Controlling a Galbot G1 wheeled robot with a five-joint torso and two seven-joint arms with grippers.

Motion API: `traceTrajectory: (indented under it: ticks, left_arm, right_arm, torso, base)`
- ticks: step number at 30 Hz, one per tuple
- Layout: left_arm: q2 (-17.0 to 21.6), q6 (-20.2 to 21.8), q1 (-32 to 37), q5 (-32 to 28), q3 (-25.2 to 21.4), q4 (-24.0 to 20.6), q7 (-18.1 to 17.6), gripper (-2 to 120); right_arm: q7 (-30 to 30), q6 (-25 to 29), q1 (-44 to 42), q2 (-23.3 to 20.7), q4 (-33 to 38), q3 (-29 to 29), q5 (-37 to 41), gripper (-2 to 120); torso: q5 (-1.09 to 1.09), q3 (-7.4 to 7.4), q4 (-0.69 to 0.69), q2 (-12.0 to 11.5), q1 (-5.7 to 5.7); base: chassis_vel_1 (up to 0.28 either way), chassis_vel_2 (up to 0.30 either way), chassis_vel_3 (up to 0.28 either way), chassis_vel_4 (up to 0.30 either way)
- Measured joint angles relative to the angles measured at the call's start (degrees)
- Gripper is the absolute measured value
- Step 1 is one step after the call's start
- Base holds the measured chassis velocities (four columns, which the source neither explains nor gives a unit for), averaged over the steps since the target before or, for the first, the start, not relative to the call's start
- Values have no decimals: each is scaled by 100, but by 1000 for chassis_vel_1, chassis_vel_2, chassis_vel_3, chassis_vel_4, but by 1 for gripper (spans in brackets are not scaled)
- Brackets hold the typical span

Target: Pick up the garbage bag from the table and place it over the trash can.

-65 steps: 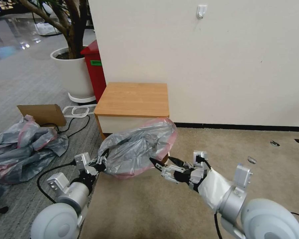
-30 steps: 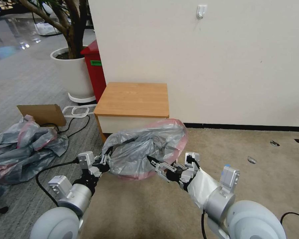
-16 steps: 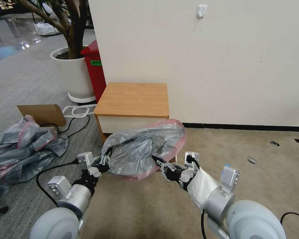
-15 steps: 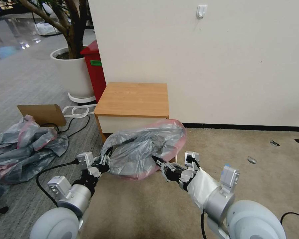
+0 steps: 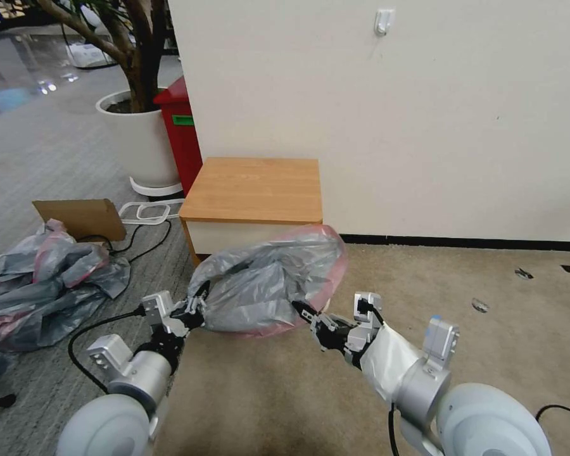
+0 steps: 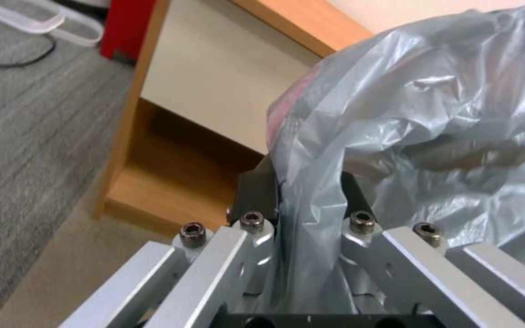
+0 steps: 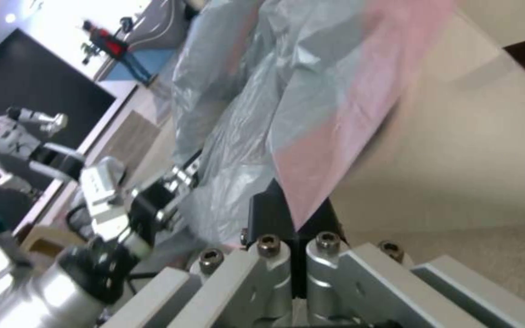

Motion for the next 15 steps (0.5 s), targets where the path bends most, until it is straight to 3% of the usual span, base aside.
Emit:
traceTrajectory:
  ticks: [7,15]
  left_arm:
    - [6,55,-160,-473,-173,74,-226,9]
    - [-32,101,-167,-644,-222,64,-293,9]
  right_arm:
    - [-394,-4,-65,-87,0,93,26,0]
    - [-398,-40,-73,-44,0,153,28,0]
  torso:
    - [0,0,0,0,0]
    - [0,0,0,0,0]
  base:
    - [0,0,0,0]
    - [0,0,0,0]
